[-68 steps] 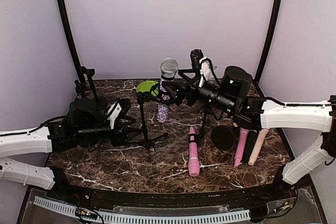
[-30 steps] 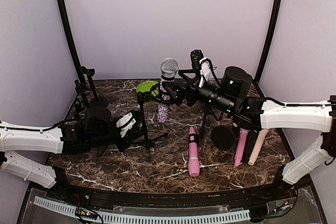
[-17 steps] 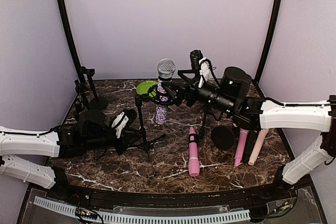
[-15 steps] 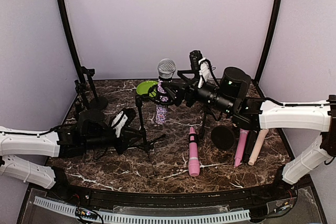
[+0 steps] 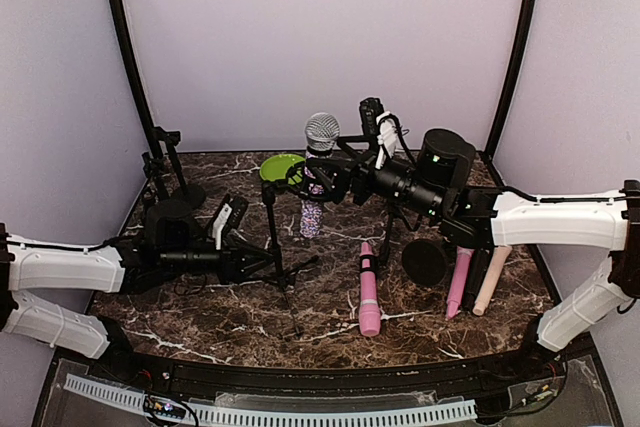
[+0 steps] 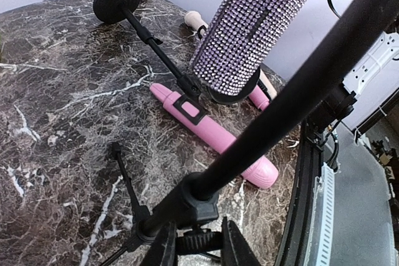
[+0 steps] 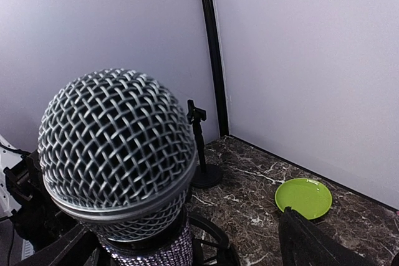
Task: Remove the microphone from the stand
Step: Unscrew the knob on the microphone stand, then adjust the microphone stand with the microphone at the center of the board.
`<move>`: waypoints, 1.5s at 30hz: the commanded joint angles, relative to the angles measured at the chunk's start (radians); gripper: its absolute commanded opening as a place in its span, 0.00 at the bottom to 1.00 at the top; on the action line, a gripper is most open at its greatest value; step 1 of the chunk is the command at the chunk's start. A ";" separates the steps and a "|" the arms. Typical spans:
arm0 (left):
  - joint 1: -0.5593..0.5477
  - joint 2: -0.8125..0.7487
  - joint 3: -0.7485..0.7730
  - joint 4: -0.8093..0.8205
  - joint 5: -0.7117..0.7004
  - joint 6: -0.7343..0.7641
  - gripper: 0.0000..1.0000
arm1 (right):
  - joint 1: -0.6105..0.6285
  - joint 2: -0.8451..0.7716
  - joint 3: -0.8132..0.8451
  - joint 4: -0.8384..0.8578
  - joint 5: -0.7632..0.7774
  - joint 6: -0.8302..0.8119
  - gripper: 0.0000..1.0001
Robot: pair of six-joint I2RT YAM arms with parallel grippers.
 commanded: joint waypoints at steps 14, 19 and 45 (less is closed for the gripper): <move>0.024 0.036 -0.009 -0.043 0.091 -0.104 0.27 | 0.006 -0.010 0.008 0.045 0.023 0.011 0.95; 0.024 -0.015 0.020 -0.108 0.027 -0.076 0.52 | 0.006 -0.010 0.009 0.041 0.023 0.012 0.95; 0.217 -0.142 0.405 -0.574 -0.058 0.132 0.80 | -0.001 0.006 0.092 -0.087 0.058 0.057 0.99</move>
